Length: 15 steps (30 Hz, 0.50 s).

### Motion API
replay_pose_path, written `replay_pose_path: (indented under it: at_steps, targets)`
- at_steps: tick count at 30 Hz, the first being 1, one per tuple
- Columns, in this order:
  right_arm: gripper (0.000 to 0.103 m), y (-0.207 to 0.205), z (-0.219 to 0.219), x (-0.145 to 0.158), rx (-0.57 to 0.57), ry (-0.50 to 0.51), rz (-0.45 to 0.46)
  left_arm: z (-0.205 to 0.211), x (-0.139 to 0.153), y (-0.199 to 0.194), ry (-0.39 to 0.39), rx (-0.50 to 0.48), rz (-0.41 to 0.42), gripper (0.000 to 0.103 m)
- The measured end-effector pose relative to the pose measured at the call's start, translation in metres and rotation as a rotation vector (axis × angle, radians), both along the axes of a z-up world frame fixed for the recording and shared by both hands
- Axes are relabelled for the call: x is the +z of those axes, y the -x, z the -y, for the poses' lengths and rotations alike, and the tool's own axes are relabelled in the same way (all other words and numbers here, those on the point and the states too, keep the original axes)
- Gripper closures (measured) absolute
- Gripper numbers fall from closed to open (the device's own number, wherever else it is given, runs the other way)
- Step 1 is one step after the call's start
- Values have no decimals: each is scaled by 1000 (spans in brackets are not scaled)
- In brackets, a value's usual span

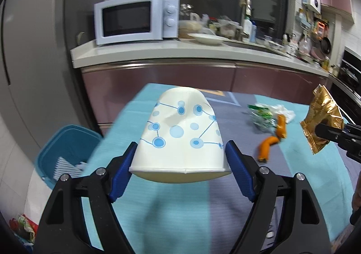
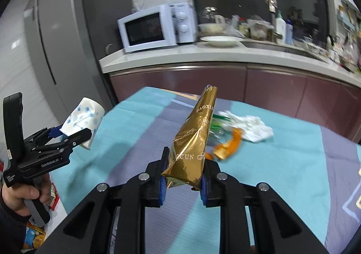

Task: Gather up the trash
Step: 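Carry the paper cup and gold bag to the blue bin and release both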

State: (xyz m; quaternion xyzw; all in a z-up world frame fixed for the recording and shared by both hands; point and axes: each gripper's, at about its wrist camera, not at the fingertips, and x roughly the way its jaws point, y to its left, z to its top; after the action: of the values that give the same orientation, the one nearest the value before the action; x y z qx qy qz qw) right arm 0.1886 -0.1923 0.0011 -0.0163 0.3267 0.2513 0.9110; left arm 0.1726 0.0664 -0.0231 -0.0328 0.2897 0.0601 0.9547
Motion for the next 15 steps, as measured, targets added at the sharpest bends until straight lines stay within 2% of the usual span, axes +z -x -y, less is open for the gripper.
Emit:
replay_pose_path:
  at_steps: [7,15]
  targets:
    - [82,-3,-62,26,126,-17,47,-71,26,29,-27,127,66,25]
    - [82,-16,-187,50,359,-45,76,-168,42,62,-96,304,88,24]
